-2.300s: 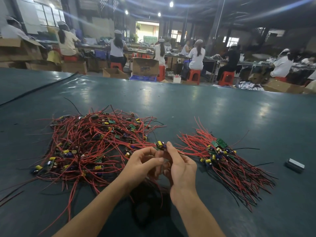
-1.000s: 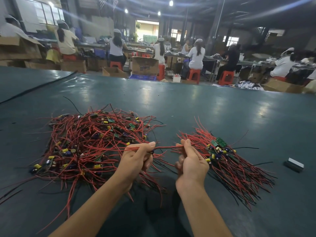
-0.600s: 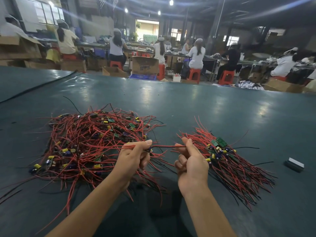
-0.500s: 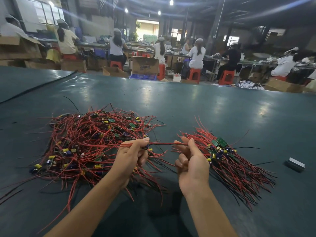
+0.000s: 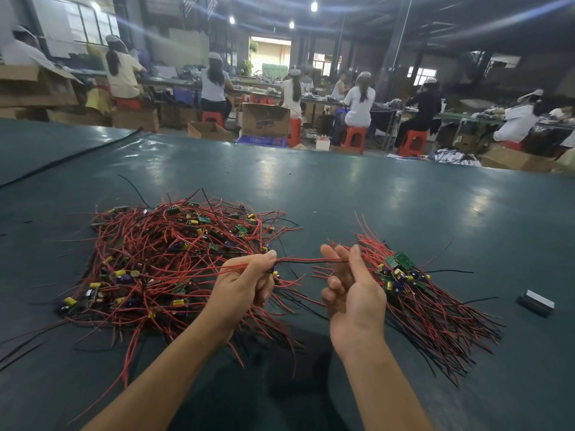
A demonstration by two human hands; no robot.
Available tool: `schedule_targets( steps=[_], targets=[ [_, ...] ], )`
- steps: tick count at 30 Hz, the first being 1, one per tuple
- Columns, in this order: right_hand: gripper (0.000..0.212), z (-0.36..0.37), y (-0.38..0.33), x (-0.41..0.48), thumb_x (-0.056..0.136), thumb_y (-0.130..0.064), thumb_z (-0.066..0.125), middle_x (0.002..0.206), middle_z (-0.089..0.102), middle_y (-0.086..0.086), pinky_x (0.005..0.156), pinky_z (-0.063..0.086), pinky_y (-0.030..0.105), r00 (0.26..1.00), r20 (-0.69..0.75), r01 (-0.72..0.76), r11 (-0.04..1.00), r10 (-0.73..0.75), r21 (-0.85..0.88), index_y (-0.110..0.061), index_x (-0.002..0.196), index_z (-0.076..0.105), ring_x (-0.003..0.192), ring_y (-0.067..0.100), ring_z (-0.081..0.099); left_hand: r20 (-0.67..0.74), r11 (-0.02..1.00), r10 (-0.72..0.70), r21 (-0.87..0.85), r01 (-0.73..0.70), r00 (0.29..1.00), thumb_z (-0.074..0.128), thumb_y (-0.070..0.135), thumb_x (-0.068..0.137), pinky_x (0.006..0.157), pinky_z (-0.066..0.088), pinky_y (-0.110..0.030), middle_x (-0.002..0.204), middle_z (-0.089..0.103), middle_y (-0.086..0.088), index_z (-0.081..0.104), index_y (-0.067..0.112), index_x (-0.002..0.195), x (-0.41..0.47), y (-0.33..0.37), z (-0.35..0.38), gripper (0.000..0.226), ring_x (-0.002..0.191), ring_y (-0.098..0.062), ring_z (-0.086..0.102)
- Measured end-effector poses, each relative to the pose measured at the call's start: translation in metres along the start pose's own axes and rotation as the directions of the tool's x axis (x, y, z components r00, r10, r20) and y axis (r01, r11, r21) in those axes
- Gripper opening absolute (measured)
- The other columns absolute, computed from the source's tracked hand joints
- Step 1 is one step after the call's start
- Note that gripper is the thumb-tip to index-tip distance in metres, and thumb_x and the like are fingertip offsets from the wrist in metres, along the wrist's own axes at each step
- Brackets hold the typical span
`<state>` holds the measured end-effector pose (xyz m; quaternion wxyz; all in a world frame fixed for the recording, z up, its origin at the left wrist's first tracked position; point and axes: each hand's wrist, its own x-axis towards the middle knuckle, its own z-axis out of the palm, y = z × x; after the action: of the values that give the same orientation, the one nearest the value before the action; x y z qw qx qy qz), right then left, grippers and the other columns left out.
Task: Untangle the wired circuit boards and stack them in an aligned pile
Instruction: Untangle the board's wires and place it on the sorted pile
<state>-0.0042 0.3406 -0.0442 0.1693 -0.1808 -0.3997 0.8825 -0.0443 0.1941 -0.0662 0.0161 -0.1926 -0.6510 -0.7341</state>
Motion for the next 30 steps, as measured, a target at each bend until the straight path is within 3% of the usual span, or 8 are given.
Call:
schedule_targets(
  steps=[4, 8, 12, 16, 20, 24, 27, 30],
  targets=[
    [0.023, 0.006, 0.011, -0.008, 0.086, -0.038, 0.069, 0.094, 0.077, -0.001, 0.037, 0.035, 0.016, 0.997, 0.078, 0.026, 0.986, -0.013, -0.164, -0.016, 0.085, 0.074, 0.042, 0.004, 0.047, -0.003, 0.999, 0.01, 0.034, -0.01, 1.0, 0.054, 0.04, 0.089, 0.046, 0.039, -0.024, 0.044, 0.045, -0.003, 0.045, 0.022, 0.042, 0.0, 0.0, 0.002, 0.051, 0.041, -0.015, 0.04],
    [0.019, 0.011, 0.026, -0.017, 0.071, -0.043, 0.076, 0.072, 0.069, -0.004, 0.042, 0.035, 0.02, 0.982, 0.189, 0.048, 0.951, 0.011, -0.304, -0.024, 0.067, 0.077, 0.044, 0.004, 0.046, -0.013, 1.0, 0.002, 0.029, -0.001, 1.0, 0.058, 0.05, 0.087, 0.045, 0.038, -0.023, 0.047, 0.044, -0.005, 0.049, 0.02, 0.047, 0.0, -0.002, 0.001, 0.052, 0.043, -0.015, 0.041],
    [0.02, 0.015, 0.036, -0.022, 0.071, -0.041, 0.073, 0.076, 0.076, 0.001, 0.062, 0.056, 0.022, 0.956, 0.293, 0.071, 0.954, 0.018, -0.292, -0.023, 0.077, 0.081, 0.067, 0.01, 0.071, 0.041, 1.0, -0.012, 0.027, 0.011, 0.999, 0.06, 0.051, 0.087, 0.062, 0.046, -0.034, 0.069, 0.058, -0.033, 0.066, -0.003, 0.073, 0.0, -0.004, 0.001, 0.056, 0.064, -0.027, 0.058],
    [0.024, 0.015, 0.04, -0.022, 0.073, -0.044, 0.07, 0.087, 0.078, 0.006, 0.079, 0.06, 0.033, 0.962, 0.274, 0.087, 0.946, 0.003, -0.313, -0.025, 0.081, 0.081, 0.085, 0.021, 0.075, 0.086, 0.997, -0.072, -0.016, 0.073, 0.994, 0.06, 0.044, 0.086, 0.062, 0.053, -0.02, 0.072, 0.073, -0.006, 0.077, 0.017, 0.076, -0.001, -0.007, 0.002, 0.034, 0.07, -0.016, 0.07],
    [0.021, 0.014, 0.04, -0.019, 0.071, -0.039, 0.072, 0.077, 0.076, 0.006, 0.069, 0.059, 0.033, 0.98, 0.201, 0.056, 0.955, 0.004, -0.291, -0.02, 0.075, 0.081, 0.073, 0.021, 0.073, 0.059, 0.999, -0.027, 0.022, 0.026, 0.998, 0.069, 0.049, 0.083, 0.057, 0.047, -0.027, 0.068, 0.058, -0.033, 0.065, -0.006, 0.08, -0.002, -0.01, 0.002, 0.056, 0.061, -0.026, 0.056],
    [0.017, 0.012, 0.033, -0.013, 0.083, -0.025, 0.076, 0.066, 0.066, 0.005, 0.063, 0.049, 0.035, 0.994, 0.101, -0.001, 0.959, 0.031, -0.283, -0.016, 0.068, 0.079, 0.061, 0.022, 0.055, 0.028, 0.999, -0.021, 0.05, 0.019, 0.999, 0.062, 0.038, 0.09, 0.047, 0.039, -0.022, 0.042, 0.046, 0.0, 0.055, 0.017, 0.046, 0.001, -0.007, 0.002, 0.048, 0.04, -0.013, 0.042],
    [0.022, 0.005, 0.017, -0.002, 0.085, -0.019, 0.075, 0.055, 0.06, -0.004, 0.038, 0.034, 0.017, 0.999, -0.004, -0.051, 0.976, 0.051, -0.21, -0.014, 0.064, 0.077, 0.04, 0.005, 0.043, -0.017, 0.999, -0.034, 0.022, 0.034, 0.999, 0.058, 0.032, 0.083, 0.044, 0.036, -0.023, 0.04, 0.04, 0.002, 0.045, 0.021, 0.041, 0.003, -0.007, -0.001, 0.046, 0.036, -0.014, 0.038],
    [0.011, -0.002, 0.002, 0.004, 0.085, -0.018, 0.073, 0.059, 0.064, -0.006, 0.034, 0.032, 0.015, 0.998, -0.041, -0.045, 0.989, 0.04, -0.143, -0.012, 0.076, 0.076, 0.04, 0.002, 0.046, -0.026, 0.999, -0.032, -0.014, 0.032, 0.999, 0.059, 0.03, 0.081, 0.042, 0.034, -0.023, 0.041, 0.036, 0.005, 0.044, 0.022, 0.04, 0.003, -0.004, -0.001, 0.045, 0.035, -0.012, 0.036]
  ],
)
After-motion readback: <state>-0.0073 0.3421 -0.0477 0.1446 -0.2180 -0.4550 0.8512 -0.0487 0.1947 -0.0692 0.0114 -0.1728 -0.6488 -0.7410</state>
